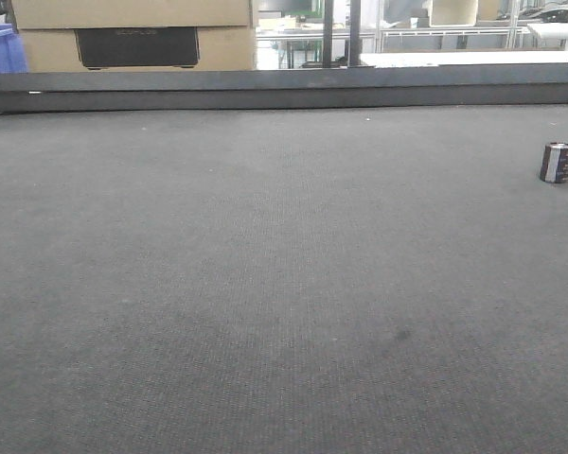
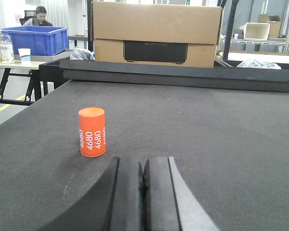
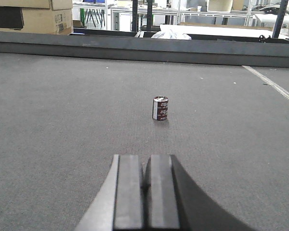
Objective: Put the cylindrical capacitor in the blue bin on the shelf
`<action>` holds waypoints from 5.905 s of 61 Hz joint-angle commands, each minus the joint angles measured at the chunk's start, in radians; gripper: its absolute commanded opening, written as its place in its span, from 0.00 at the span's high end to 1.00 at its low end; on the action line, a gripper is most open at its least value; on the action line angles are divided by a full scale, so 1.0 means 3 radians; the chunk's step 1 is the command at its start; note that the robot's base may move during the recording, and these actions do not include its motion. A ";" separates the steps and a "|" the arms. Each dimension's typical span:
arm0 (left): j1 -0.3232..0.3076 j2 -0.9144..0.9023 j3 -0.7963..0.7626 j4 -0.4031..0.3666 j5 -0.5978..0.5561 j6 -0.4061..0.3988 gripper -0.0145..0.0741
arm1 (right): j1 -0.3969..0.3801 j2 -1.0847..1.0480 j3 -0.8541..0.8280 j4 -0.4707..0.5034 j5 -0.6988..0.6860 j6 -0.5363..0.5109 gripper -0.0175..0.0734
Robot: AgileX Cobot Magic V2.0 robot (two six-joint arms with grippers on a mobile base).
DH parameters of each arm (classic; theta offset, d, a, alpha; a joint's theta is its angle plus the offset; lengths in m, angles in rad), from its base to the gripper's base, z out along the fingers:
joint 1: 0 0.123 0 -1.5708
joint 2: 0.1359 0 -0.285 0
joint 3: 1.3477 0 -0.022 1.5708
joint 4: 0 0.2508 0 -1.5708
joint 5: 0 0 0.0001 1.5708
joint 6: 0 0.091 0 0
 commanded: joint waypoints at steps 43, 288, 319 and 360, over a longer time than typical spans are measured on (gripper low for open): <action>-0.0017 -0.0018 -0.0007 0.0000 -0.0120 -0.0014 0.96 | -0.0015 -0.0013 0.0000 -0.0018 -0.0062 0.0001 0.99; -0.0099 0.1374 -0.1973 -0.0106 0.1485 -0.0022 0.16 | -0.0440 0.7110 -0.3260 -0.0351 -0.3366 0.0045 0.69; -0.0093 0.1533 -0.1966 0.0157 0.1317 -0.0022 0.16 | -0.0440 0.5806 -0.2914 -0.0351 -0.2978 0.0051 0.95; 0.0294 0.4127 -0.1771 -0.0200 -0.1540 -0.0022 0.16 | -0.0440 0.3789 -0.2552 -0.0351 -0.1401 0.0051 0.95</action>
